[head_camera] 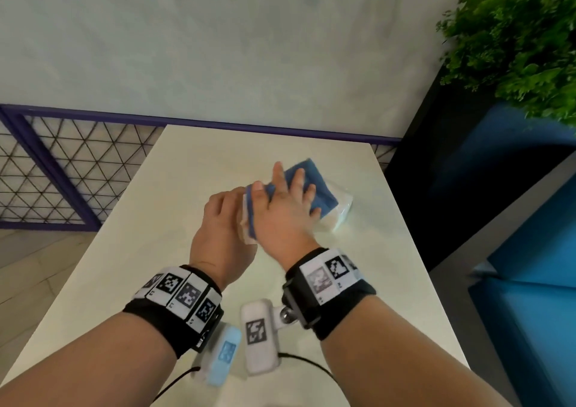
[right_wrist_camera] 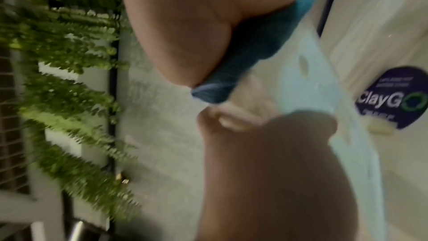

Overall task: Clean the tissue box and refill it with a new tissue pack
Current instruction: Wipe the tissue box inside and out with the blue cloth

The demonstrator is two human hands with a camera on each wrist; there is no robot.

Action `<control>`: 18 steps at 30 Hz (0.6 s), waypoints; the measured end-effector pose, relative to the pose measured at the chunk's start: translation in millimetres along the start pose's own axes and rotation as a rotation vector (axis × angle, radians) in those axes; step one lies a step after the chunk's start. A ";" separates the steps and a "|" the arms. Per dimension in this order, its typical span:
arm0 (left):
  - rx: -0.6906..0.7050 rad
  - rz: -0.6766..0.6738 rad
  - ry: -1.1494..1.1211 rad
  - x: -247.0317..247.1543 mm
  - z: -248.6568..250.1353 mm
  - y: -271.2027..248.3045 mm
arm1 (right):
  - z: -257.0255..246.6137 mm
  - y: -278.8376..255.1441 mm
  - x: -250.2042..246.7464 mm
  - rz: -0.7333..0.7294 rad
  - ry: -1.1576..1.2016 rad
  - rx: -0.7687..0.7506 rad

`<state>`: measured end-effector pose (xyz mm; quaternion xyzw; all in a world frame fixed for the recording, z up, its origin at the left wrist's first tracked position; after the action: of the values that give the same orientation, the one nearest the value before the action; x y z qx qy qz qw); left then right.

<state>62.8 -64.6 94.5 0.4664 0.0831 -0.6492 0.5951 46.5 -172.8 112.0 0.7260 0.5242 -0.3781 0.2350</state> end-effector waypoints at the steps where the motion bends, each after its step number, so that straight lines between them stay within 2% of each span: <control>1: 0.013 -0.009 0.017 1.4 3.9 0.3 | -10.3 -6.1 2.5 -0.006 -0.050 -0.055; 3: -0.024 -0.003 -0.041 -0.4 4.4 0.2 | -18.7 -6.0 1.1 0.015 -0.084 -0.161; 5: -0.052 0.036 -0.128 -5.6 -1.1 -1.5 | -10.8 2.0 -12.9 0.046 0.022 -0.181; 9: -0.099 -0.021 -0.149 0.9 -14.7 -9.7 | 30.2 22.9 -26.5 0.089 0.241 0.034; 11: -0.095 -0.018 -0.155 2.7 -11.9 -10.8 | 28.2 19.8 -23.1 0.145 0.208 0.067; 15: 0.008 -0.037 -0.040 4.0 5.3 -8.0 | -16.3 -5.5 2.0 0.131 -0.035 -0.142; 18: -0.082 -0.005 -0.174 -5.3 1.8 -6.4 | -17.9 -9.9 -6.9 0.170 0.028 -0.217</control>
<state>55.7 -60.3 96.3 0.3833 0.0585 -0.6847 0.6171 41.5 -160.3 128.8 0.7435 0.5017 -0.2875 0.3359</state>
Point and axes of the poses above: each hand's wrist, its own y-axis towards the middle knuckle, its own x-axis out of the palm, z = x × y, the point moved 10 cm from there along y, towards the middle knuckle, and after that the axes turned 1 degree about z, right-handed, at the moved point
